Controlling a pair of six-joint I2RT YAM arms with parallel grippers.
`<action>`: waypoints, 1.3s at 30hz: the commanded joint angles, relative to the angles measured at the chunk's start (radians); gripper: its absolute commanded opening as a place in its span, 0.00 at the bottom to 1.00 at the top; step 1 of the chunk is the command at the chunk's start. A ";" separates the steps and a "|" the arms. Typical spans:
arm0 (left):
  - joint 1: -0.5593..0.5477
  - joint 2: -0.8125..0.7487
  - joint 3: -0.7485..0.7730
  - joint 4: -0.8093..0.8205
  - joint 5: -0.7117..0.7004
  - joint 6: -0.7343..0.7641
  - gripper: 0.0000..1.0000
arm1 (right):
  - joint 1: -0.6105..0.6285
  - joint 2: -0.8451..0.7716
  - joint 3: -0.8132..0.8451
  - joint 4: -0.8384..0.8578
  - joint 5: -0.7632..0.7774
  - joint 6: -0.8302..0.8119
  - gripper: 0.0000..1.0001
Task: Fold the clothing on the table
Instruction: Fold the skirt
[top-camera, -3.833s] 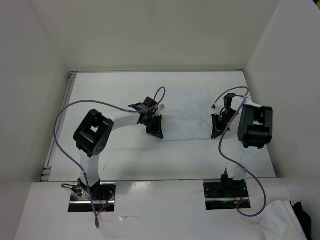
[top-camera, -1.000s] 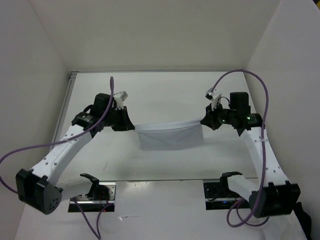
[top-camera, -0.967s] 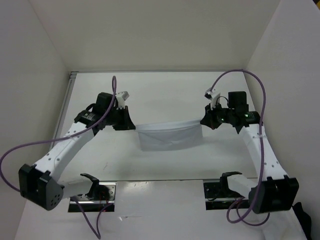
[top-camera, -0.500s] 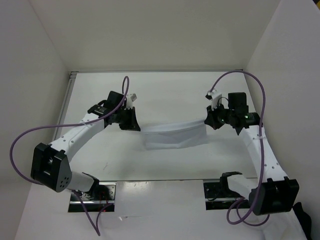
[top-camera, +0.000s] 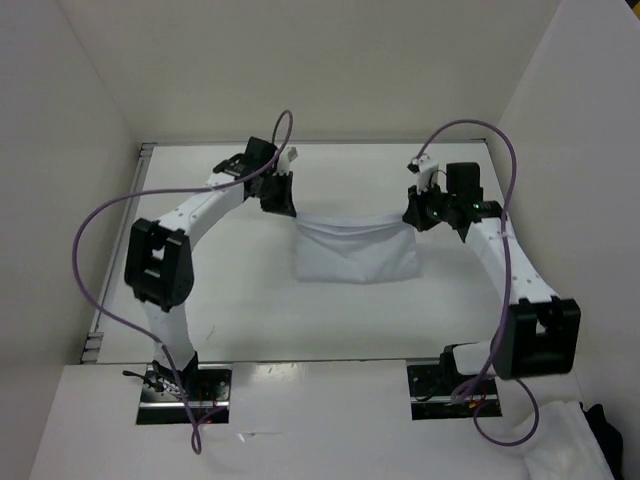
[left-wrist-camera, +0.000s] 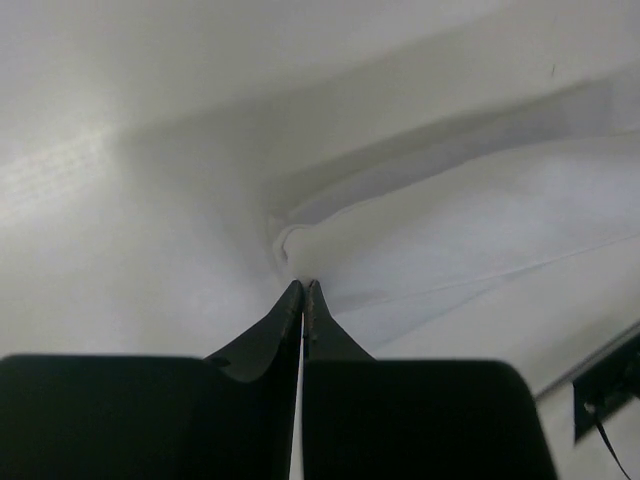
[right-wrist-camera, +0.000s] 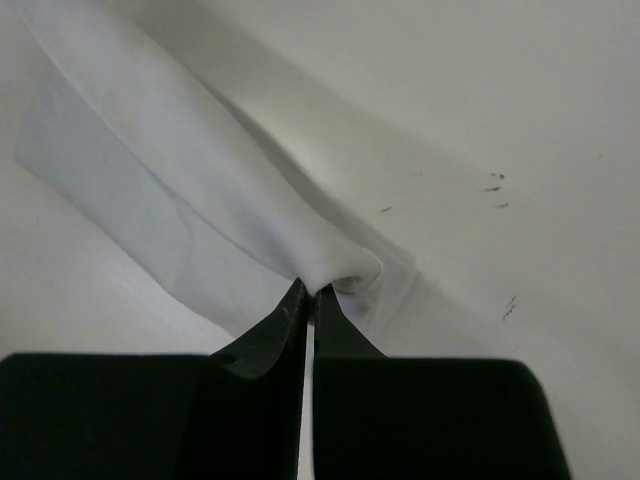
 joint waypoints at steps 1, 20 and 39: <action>0.008 0.090 0.296 -0.030 -0.052 0.093 0.00 | -0.011 0.044 0.207 0.213 -0.020 0.114 0.00; -0.009 -0.543 -0.381 0.026 -0.133 -0.017 0.03 | -0.022 -0.242 0.032 -0.216 -0.033 -0.186 0.00; -0.029 -0.508 -0.393 -0.108 0.035 -0.075 0.08 | -0.031 -0.081 0.095 -0.532 0.047 -0.320 0.00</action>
